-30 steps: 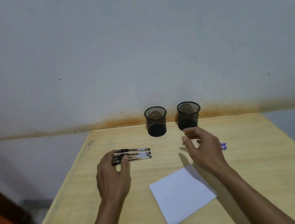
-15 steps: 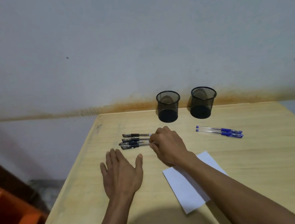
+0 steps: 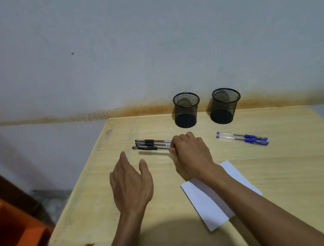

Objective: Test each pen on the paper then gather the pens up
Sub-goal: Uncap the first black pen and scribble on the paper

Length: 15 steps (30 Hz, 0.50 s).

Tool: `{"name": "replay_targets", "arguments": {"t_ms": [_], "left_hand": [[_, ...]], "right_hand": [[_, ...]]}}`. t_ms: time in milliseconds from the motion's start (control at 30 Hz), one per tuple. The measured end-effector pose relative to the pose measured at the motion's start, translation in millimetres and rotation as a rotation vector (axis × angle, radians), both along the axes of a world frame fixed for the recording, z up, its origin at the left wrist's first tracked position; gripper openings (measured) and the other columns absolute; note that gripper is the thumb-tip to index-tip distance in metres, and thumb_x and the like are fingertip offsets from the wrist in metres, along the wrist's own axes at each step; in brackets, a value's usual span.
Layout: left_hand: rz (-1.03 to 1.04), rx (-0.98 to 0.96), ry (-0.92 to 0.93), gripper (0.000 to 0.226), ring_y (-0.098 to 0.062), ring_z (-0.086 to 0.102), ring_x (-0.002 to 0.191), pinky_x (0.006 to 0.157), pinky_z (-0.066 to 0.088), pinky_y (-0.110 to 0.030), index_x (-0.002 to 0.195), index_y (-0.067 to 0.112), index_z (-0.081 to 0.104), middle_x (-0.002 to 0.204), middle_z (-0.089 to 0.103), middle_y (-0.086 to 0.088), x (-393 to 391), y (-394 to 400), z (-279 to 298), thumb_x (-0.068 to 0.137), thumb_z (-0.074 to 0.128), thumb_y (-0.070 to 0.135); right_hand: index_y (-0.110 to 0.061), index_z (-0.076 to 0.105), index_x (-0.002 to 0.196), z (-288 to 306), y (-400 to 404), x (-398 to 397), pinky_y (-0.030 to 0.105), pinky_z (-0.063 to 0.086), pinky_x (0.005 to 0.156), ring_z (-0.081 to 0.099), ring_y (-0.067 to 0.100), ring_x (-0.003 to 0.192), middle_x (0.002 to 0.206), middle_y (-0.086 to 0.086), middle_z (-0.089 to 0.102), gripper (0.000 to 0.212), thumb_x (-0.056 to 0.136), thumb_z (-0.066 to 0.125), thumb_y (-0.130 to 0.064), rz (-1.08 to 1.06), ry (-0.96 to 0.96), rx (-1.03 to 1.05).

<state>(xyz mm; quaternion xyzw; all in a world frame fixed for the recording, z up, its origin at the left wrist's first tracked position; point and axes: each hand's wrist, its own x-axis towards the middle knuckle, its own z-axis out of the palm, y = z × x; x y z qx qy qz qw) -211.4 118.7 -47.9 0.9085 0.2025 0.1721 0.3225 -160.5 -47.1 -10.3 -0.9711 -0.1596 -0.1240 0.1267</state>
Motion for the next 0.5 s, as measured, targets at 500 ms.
{"name": "replay_targets", "arguments": {"t_ms": [500], "left_hand": [[-0.621, 0.002, -0.501, 0.019, -0.008, 0.060, 0.101, 0.091, 0.047, -0.045, 0.109, 0.019, 0.074, 0.105, 0.070, 0.011, -1, -83, 39, 0.093, 0.067, 0.024]], "right_hand": [[-0.012, 0.072, 0.092, 50, -128, -67, 0.023, 0.057, 0.065, 0.070, 0.014, 0.067, 0.069, 0.000, 0.072, 0.014, 0.082, 0.082, -0.010, -0.163, 0.187, 1.478]]}}
